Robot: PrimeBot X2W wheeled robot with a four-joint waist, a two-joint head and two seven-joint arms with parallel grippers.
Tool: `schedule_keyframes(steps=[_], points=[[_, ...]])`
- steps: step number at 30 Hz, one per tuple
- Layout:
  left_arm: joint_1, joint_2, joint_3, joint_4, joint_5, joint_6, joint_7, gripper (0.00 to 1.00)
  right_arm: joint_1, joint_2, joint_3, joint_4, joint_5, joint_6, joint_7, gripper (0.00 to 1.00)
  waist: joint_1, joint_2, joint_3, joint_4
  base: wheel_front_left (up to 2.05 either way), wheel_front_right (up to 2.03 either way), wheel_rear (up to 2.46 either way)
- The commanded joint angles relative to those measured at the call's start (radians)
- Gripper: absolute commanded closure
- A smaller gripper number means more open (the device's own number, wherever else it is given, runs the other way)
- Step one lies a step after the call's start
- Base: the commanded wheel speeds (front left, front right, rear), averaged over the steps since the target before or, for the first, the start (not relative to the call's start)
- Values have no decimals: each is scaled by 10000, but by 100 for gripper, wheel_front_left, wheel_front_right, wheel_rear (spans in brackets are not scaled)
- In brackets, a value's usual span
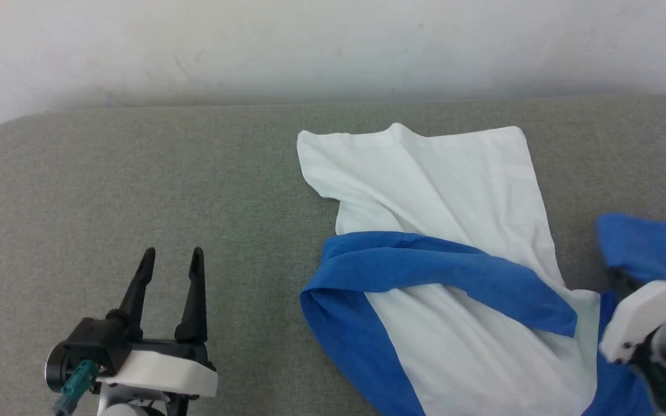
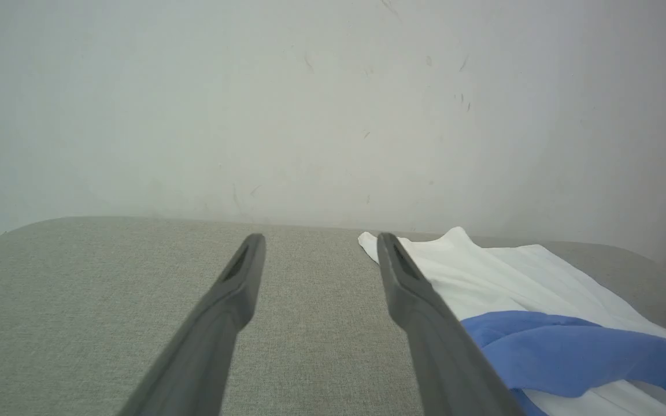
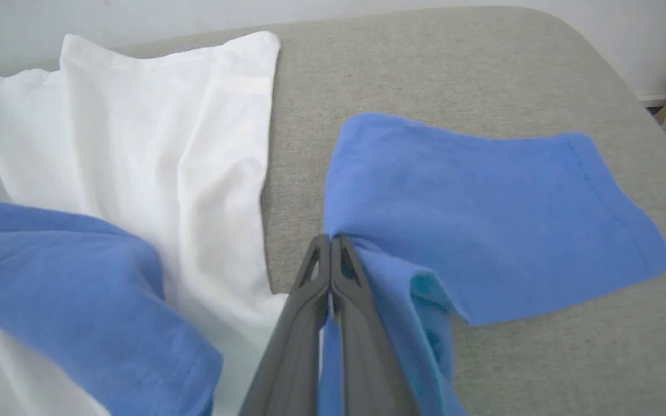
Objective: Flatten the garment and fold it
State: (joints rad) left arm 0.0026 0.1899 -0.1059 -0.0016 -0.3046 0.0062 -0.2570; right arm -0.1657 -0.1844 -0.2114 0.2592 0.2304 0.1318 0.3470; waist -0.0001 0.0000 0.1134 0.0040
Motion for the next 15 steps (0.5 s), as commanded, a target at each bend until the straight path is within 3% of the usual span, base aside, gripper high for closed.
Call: schedule_keyframes(steps=[1, 6, 7, 8, 15], points=[[89, -79, 58, 50, 103, -104, -47, 0, 249, 235, 259, -263, 74, -11, 127, 100, 1, 0, 14, 18, 0, 0, 0], [11, -253, 182, 184, 217, -323, -47, 0, 684, 861, 1105, -757, 495, -11, 506, 100, 1, 0, 115, 68, 0, 0, 0], [6, -293, 205, 219, 237, -361, -47, 0, 713, 886, 1231, -767, 471, -11, 515, 71, 1, 0, 126, 70, 0, 0, 0], [1, -331, 215, 263, 259, -404, -47, 0, 746, 862, 1328, -760, 409, -11, 541, 0, 1, 0, 133, 77, 0, 0, 0], [-72, -549, 372, 403, 420, -608, -47, 0, 727, 182, 312, -1704, 467, -11, 1192, 0, 1, 0, 194, 59, 0, 0, 0]])
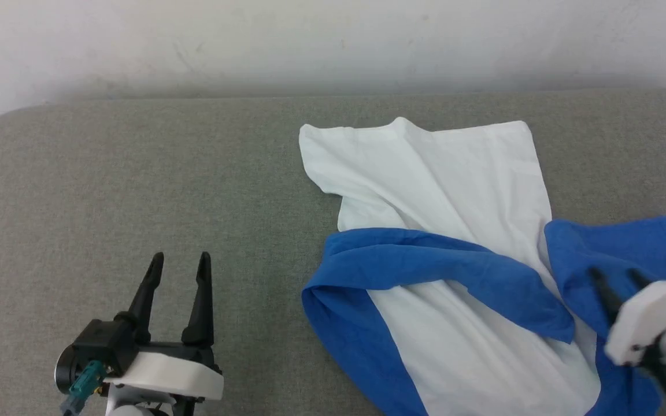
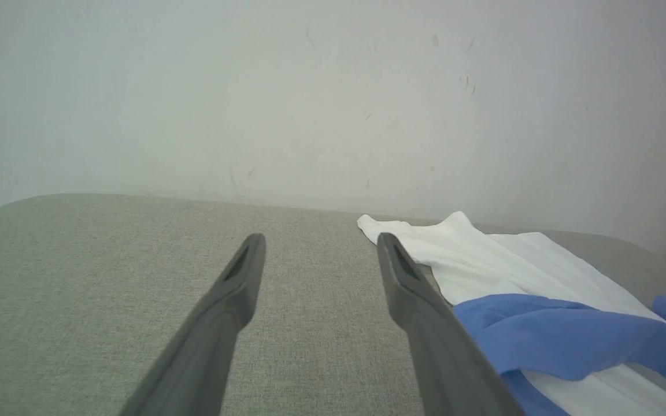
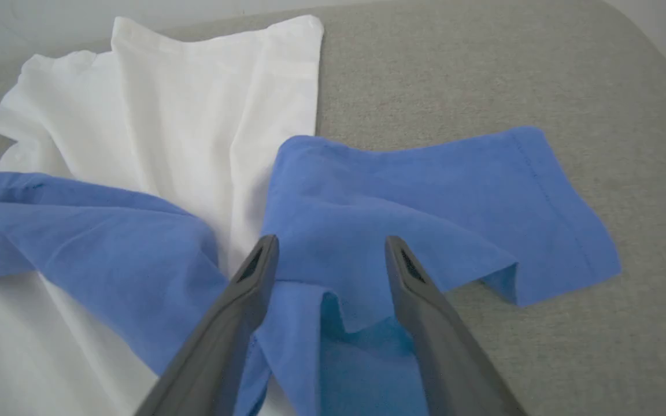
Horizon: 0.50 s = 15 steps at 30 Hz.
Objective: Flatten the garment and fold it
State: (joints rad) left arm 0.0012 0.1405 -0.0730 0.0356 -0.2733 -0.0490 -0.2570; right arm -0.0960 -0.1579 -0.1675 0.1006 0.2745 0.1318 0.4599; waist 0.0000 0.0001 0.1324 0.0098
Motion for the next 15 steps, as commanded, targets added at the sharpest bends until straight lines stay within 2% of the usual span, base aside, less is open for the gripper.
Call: schedule_keyframes(steps=[1, 4, 7, 15], points=[[-58, -55, 42, 31, 107, -55, -47, 0, 30, -83, -127, -118, 26, -11, 63, 0, 0, -1, 5, 1, 0, 0, 0], [-82, -143, 100, 44, 172, -130, -47, 0, 27, -376, -1126, -626, -2, -11, 710, 0, 0, -1, 65, 2, 0, 0, 0], [-134, -205, 137, 30, 235, -212, -47, 0, -204, -630, -1946, -570, -303, -11, 1084, 0, 0, -1, 249, -20, 0, 0, 0], [-460, -229, 108, 16, 471, -390, -47, 0, -1385, -1222, -2760, 1845, -842, -11, 996, 0, 0, -1, 970, 132, 0, 0, 0]])
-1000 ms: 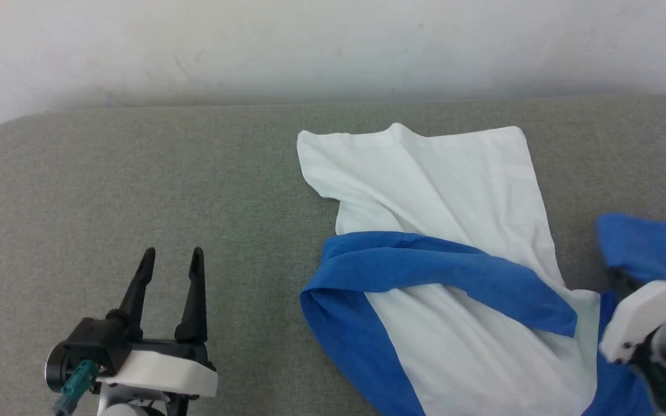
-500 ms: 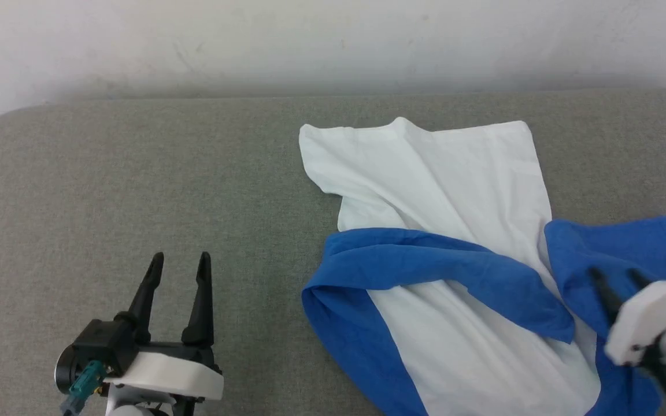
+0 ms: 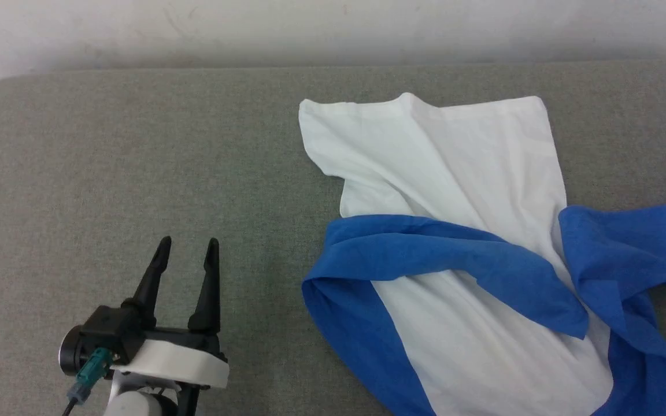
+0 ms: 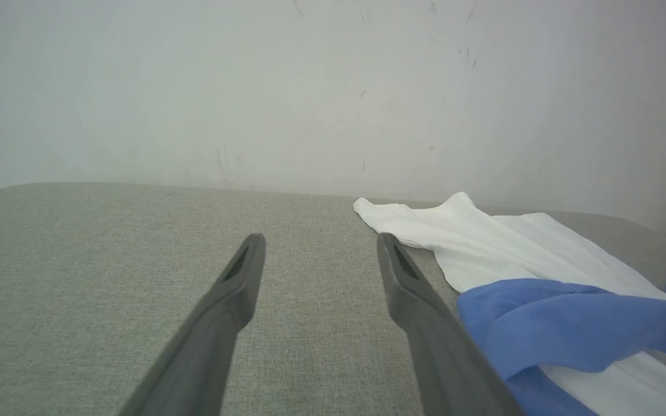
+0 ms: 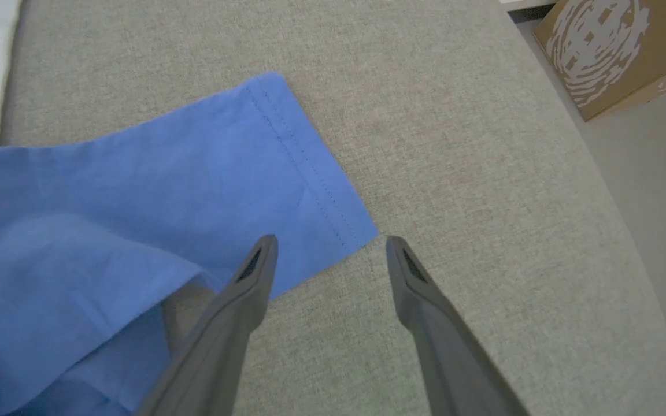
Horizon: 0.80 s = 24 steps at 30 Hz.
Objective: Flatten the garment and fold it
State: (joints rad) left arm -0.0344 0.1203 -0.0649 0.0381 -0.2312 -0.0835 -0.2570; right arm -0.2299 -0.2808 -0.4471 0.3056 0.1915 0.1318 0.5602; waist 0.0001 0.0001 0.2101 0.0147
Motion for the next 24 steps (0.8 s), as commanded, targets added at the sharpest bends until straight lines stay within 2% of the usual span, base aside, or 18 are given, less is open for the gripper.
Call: schedule_keyframes(steps=[1, 7, 13, 14, 15, 19, 22, 24], points=[[-137, -27, 20, -1, 79, -57, -47, 0, -217, -74, -71, 158, -73, -11, -83, 0, -1, -1, 277, 118, 0, 0, 0], [-264, -44, -1, 49, 175, -124, -47, 0, -903, -442, -444, 2079, -588, -11, -591, 0, -1, -1, 586, 292, 0, 0, 0], [-385, -88, 36, 111, 232, -163, -47, 0, -1092, -476, -73, 3365, -420, -11, -1193, 0, -1, -1, 719, 362, 0, 0, 0], [-410, -99, 40, 128, 240, -167, -47, 0, -1095, -500, 66, 3543, -353, -11, -1276, 20, -1, -1, 719, 365, 0, 0, 0], [-428, -111, 45, 145, 247, -172, -47, 0, -1101, -511, 172, 3704, -266, -11, -1353, 100, -1, -1, 709, 364, 0, 0, 0], [-424, -156, 74, 263, 267, -189, -47, 0, -1103, -616, 568, 4092, 195, -11, -1769, 100, -1, -1, 528, 319, 0, 0, 0], [-338, -179, 117, 390, 260, -207, -47, 0, -1143, -788, 504, 4099, 414, -11, -2340, 100, -1, -1, 237, 235, 0, 0, 0], [-273, -198, 154, 445, 239, -223, -47, 0, -1064, -1088, 579, 3939, 151, -11, -2780, 100, -1, -1, -19, 166, 0, 0, 0]])
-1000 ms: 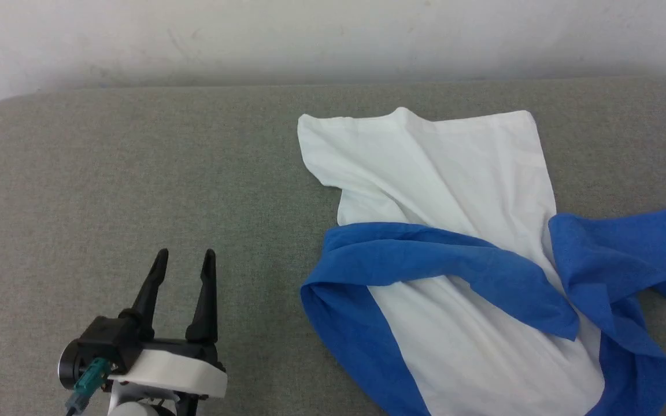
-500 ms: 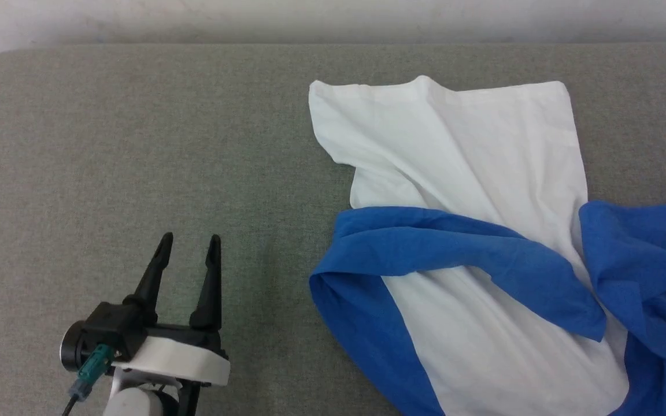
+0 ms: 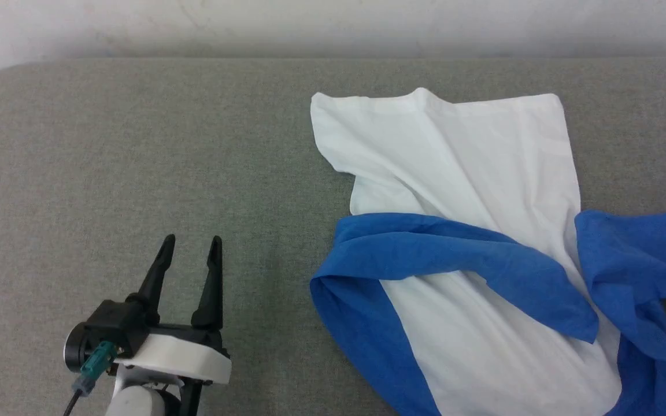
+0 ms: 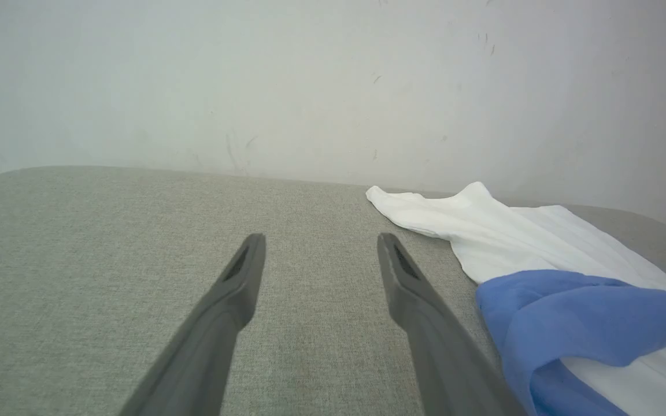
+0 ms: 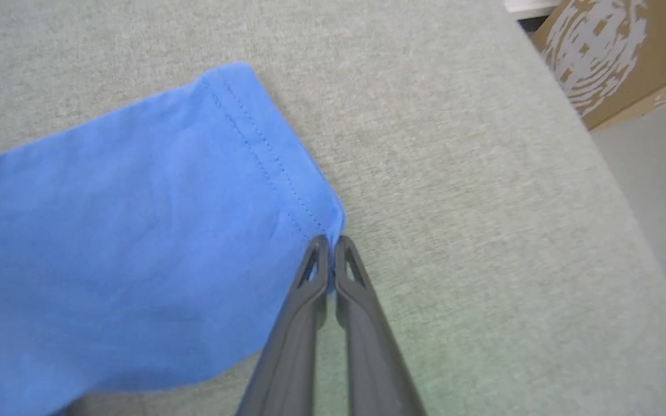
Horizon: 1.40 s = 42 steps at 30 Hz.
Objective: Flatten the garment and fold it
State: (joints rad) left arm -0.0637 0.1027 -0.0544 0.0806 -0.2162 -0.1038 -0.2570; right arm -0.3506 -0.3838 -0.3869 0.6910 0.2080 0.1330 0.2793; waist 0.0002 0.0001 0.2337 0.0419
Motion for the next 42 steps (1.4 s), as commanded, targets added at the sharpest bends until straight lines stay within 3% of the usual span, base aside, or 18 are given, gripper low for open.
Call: schedule_keyframes(steps=[1, 6, 13, 18, 22, 25, 28, 42], points=[[57, -34, 69, 36, 78, -27, -47, 0, 171, -185, -55, -34, -145, -23, -180, 100, -2, -1, -392, -143, 0, 0, 0], [305, -108, 184, 91, 29, -56, -47, 0, 197, -269, 160, -1313, -2, -23, -499, 100, -2, -1, -1023, -317, 0, 0, 0], [742, -197, 344, 63, 4, -85, -47, 0, 622, 257, 976, -5415, 918, -23, 1067, 100, -2, -1, -1540, -482, 0, 0, 0], [769, -260, 338, 31, 6, -116, -47, 0, 893, 1236, 1837, -8089, 1267, -23, 2742, 100, -2, -1, -1620, -365, 0, 0, 0], [764, -312, 308, 45, 1, -140, -47, 0, 804, 2438, 2780, -9060, 1420, -23, 3568, 100, -2, -1, -1666, -171, 0, 0, 0], [774, -345, 249, 75, -2, -160, -47, 0, 650, 3047, 3485, -8973, 1548, -23, 3858, 100, -2, -1, -1646, 58, 0, 0, 0], [723, -373, 178, 96, 11, -175, -47, 0, 494, 3260, 4098, -8402, 1476, -23, 3694, 100, -2, -1, -1562, 362, 0, 0, 0], [424, -436, -117, 302, 65, -227, -47, 0, -98, 3334, 6468, -4315, 1841, -23, 1522, 100, -2, -1, -1040, 1651, 0, 0, 0]])
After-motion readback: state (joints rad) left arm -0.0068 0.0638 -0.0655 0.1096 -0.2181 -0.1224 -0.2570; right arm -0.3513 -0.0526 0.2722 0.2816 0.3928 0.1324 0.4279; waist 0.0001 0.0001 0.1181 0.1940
